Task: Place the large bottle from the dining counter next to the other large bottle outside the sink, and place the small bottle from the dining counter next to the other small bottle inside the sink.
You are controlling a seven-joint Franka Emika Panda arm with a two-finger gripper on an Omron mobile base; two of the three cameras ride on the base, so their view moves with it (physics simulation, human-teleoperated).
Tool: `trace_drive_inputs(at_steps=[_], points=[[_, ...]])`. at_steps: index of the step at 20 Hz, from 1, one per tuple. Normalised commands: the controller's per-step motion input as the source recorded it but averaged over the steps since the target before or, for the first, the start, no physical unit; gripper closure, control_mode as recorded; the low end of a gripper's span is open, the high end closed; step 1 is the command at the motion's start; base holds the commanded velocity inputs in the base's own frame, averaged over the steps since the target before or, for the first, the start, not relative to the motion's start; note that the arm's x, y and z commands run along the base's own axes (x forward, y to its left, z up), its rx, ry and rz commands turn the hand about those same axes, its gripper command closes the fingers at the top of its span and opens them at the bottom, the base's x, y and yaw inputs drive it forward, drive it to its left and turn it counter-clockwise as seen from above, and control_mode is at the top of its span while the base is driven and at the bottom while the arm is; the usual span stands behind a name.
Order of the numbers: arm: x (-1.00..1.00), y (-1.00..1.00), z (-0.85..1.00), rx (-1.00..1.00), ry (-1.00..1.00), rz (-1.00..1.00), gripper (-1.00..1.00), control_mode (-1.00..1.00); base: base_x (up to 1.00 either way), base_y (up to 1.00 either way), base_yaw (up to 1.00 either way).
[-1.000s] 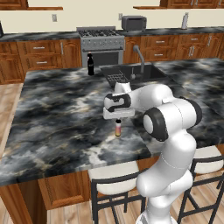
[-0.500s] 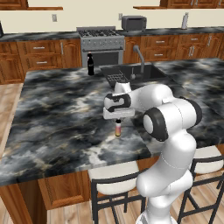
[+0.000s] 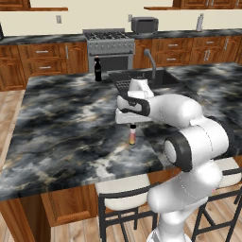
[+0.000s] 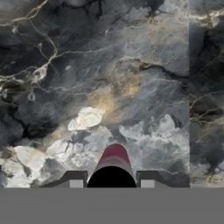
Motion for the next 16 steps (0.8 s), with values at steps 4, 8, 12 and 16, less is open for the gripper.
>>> trace_drive_inputs(at_steps=[4, 8, 12, 16], points=[[-0.72, -0.22, 0.61, 0.0, 0.0, 0.0, 1.0, -1.0, 0.0, 0.0, 0.0], [-0.54, -0.36, 0.6, 0.0, 0.0, 0.0, 1.0, -1.0, 0.0, 0.0, 0.0], [-0.57, -0.25, 0.5, 0.0, 0.0, 0.01, 1.0, -1.0, 0.0, 0.0, 0.0], [-0.71, 0.0, 0.51, 0.0, 0.0, 0.08, 1.0, -1.0, 0.0, 0.0, 0.0]])
